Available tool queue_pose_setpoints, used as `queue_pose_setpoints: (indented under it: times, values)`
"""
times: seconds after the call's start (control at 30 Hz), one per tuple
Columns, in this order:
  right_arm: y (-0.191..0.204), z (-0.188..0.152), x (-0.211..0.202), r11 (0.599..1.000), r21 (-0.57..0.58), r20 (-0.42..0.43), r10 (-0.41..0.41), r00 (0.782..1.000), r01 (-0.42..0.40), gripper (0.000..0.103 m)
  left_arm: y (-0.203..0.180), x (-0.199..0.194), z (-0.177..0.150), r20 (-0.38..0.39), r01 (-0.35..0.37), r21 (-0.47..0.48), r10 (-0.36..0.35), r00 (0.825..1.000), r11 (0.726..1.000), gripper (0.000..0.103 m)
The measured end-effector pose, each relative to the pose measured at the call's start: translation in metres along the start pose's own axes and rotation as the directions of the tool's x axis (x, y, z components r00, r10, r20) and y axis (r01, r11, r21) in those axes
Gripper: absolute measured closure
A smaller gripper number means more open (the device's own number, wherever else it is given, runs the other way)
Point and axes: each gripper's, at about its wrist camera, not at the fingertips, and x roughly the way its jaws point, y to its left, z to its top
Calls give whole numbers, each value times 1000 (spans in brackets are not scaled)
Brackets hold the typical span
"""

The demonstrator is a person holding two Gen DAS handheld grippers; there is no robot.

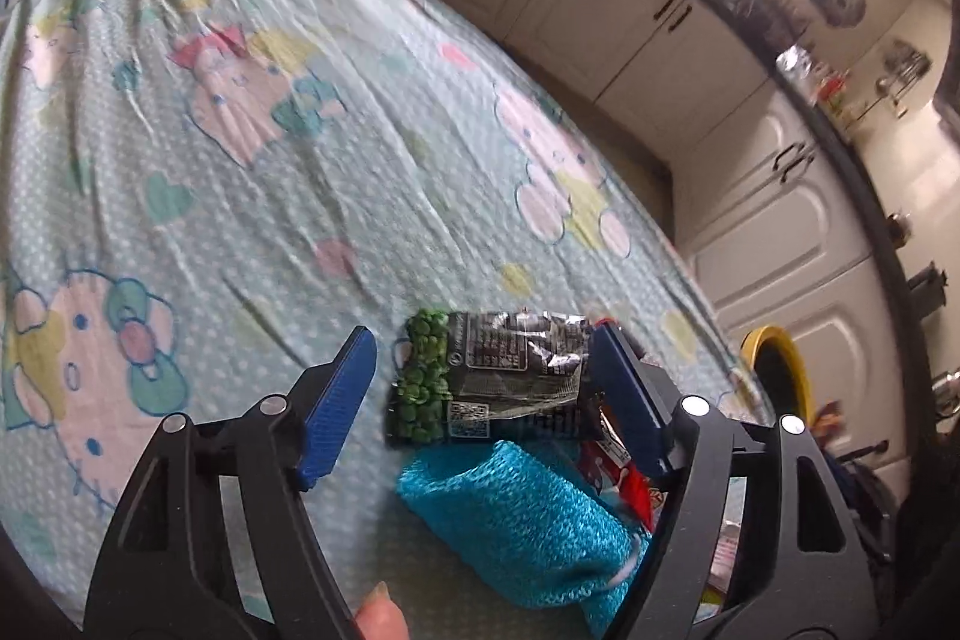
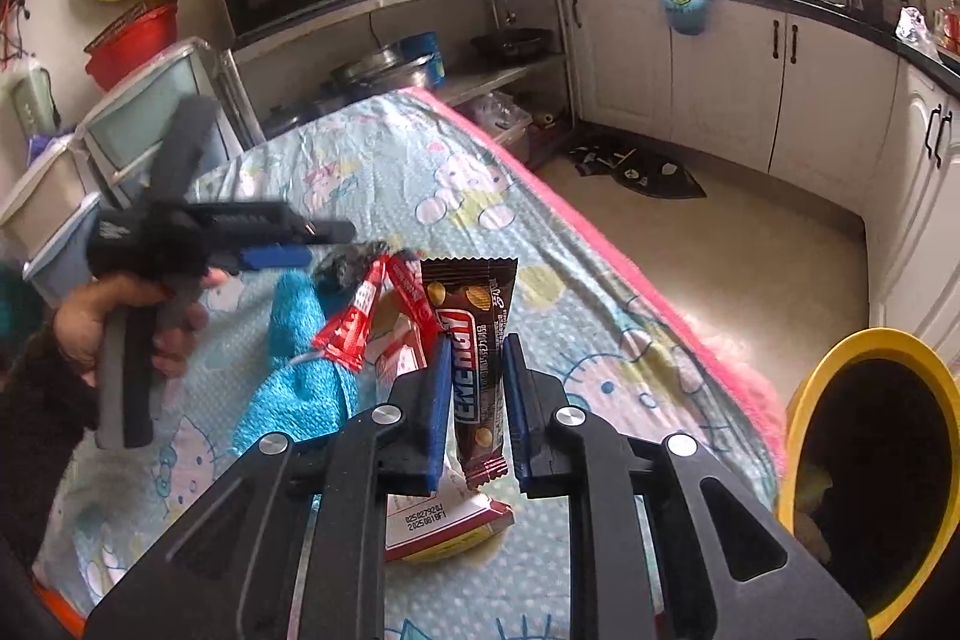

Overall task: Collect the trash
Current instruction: 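Grasp the brown chocolate bar with the right tool while the left tool grasps the green-black snack bag, then carry the chocolate bar and snack bag over the bin with both tools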

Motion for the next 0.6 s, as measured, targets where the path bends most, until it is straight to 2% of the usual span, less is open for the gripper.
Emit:
queue_pose_setpoints:
  times: [0.17, 0.27, 0.3, 0.33, 0.43, 0.6]
  values:
    - [-4, 8, -16, 1000, 12, 25, -6, 1000, 5, 87, -10, 10, 1, -21, -44, -2, 44, 999, 999, 37]
    - [-7, 12, -25, 1000, 30, 42, -11, 999, 10, 87, -17, 14, -1, -28, -93, 43, 94, 995, 995, 41]
    - [-9, 13, -28, 999, 40, 46, -12, 999, 10, 87, -21, 15, -2, -28, -113, 61, 115, 993, 992, 45]
    - [-10, 14, -31, 999, 49, 52, -15, 999, 13, 87, -22, 14, -2, -27, -130, 71, 132, 991, 989, 54]
    - [-11, 16, -36, 998, 67, 53, -26, 998, 22, 87, -15, 10, -2, -31, -127, 50, 129, 991, 991, 66]
    - [-17, 18, -43, 995, 86, 55, -45, 997, 40, 87, 0, -3, -2, -14, -93, 20, 93, 996, 995, 69]
